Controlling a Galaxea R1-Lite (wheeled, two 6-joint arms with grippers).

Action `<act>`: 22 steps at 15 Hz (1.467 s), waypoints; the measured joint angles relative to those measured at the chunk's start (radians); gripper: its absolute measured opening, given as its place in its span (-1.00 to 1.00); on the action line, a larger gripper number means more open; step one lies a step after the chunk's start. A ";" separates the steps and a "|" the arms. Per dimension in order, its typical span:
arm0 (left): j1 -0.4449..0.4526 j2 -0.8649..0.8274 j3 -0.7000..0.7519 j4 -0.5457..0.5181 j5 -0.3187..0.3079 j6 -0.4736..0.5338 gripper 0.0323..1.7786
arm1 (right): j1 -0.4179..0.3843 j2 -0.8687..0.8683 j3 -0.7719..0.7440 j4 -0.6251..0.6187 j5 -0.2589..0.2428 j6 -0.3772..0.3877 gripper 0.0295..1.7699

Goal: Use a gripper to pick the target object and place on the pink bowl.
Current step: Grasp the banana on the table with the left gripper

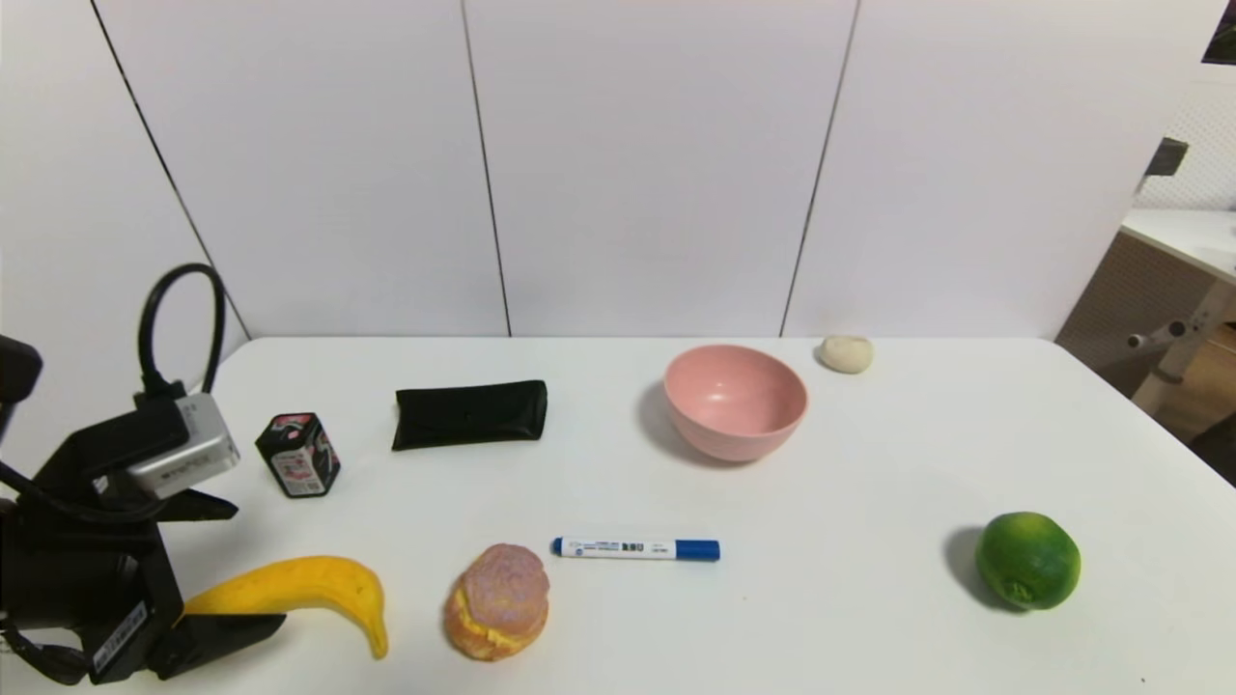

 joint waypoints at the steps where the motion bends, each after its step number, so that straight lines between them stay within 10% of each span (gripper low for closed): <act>1: 0.000 0.029 -0.001 0.016 -0.008 0.039 0.90 | 0.000 0.000 0.000 0.000 0.001 0.000 0.93; 13: 0.025 0.248 -0.009 -0.019 -0.148 0.370 0.90 | 0.000 0.000 0.000 0.000 0.001 0.000 0.93; 22: 0.076 0.314 -0.003 -0.019 -0.150 0.408 0.90 | 0.000 0.000 0.000 0.000 0.000 0.000 0.93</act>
